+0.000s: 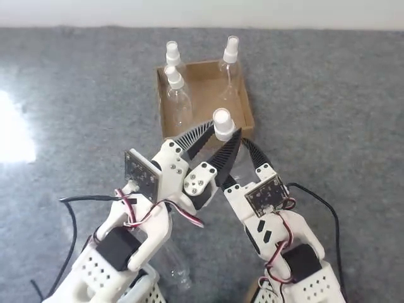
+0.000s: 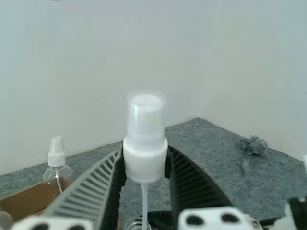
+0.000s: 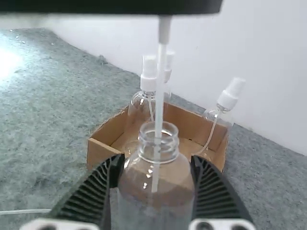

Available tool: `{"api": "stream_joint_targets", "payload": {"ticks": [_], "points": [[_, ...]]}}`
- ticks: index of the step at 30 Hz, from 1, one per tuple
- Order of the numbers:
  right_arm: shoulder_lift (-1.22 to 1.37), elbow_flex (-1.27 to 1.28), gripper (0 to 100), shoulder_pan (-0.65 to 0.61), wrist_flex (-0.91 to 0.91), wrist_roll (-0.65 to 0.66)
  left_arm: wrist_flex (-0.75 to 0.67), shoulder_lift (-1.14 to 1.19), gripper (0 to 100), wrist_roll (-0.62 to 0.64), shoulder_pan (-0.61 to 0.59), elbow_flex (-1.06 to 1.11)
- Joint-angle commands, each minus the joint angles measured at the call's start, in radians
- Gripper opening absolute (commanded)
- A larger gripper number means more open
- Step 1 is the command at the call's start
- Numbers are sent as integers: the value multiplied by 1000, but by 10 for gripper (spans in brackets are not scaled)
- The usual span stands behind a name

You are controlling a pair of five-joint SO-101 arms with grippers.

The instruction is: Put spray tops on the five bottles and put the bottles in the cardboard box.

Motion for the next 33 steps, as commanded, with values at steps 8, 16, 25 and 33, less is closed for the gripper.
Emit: {"api": "stream_joint_targets", "payload": {"ticks": [8,16,25,33], "points": [[-24,-140,75,2,85,15,-6,-5,36,-12,8,7],[-24,-149,75,-4,42,18,-5,-5,36,-12,9,12],[-24,-189,75,-4,36,18,-5,-6,39,-20,9,19],[-24,-199,75,-5,36,18,110,-8,145,-75,9,-27]]}}
